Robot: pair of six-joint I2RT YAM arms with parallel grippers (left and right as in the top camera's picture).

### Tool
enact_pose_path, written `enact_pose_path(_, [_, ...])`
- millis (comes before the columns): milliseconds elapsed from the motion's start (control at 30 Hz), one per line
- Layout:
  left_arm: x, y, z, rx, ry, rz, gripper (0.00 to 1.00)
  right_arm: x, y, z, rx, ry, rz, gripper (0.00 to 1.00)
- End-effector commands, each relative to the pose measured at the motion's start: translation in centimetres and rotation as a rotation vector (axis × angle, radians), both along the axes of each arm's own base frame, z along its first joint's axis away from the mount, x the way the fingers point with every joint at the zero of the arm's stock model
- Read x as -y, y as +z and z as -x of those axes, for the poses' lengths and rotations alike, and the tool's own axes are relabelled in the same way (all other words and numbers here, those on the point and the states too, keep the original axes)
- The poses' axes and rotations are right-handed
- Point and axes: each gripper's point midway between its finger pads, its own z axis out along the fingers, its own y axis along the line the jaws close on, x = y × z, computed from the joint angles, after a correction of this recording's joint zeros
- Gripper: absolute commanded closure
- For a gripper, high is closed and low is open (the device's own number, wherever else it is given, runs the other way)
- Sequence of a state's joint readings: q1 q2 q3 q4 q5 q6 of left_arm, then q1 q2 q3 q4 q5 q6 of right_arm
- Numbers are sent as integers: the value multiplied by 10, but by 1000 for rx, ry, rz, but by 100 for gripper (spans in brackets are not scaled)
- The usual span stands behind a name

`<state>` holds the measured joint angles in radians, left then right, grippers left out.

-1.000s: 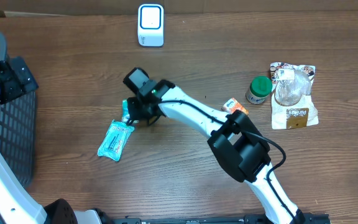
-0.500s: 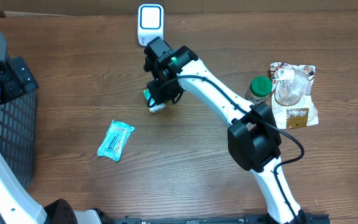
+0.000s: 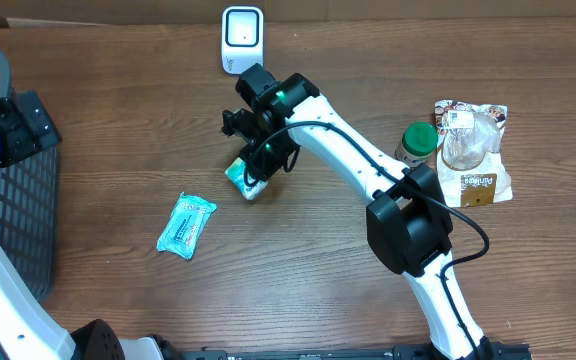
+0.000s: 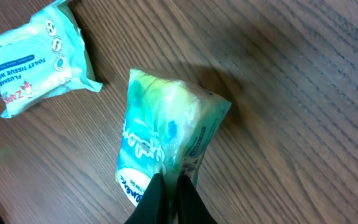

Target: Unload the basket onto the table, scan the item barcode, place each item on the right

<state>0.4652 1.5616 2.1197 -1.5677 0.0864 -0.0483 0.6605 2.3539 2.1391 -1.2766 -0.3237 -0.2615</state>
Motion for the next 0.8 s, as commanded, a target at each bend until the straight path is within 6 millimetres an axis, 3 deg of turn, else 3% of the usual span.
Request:
enact_pose_path(0, [2, 2, -2, 8, -20, -3, 0, 2, 3, -5, 21, 13, -6, 96])
enact_pose_path(67, [2, 2, -2, 8, -20, -3, 0, 2, 3, -6, 24, 13, -4, 90])
enact_pose_path(133, [2, 2, -2, 8, -20, -3, 0, 2, 3, -7, 26, 12, -6, 63])
enact_pose_path(167, [2, 2, -2, 8, -20, -3, 0, 2, 3, -7, 28, 11, -8, 57])
enact_pose_path(233, [2, 2, -2, 8, -20, -3, 0, -1, 4, -8, 27, 5, -20, 53])
enact_pose_path(333, [2, 2, -2, 8, -20, -3, 0, -11, 8, -7, -12, -50, -72, 57])
enact_pose_path(467, [2, 2, -2, 8, -20, -3, 1, -29, 15, -1, -121, -205, -135, 80])
enact_pose_path(533, [1, 2, -2, 8, -20, -4, 1, -37, 12, 4, -170, -307, -124, 86])
enact_pose_path(633, [2, 2, -2, 8, -20, -3, 0, -44, -6, 20, -229, -441, -55, 92])
enact_pose_path(767, [2, 2, -2, 8, -20, -3, 1, -36, -30, 33, -235, -555, 59, 92])
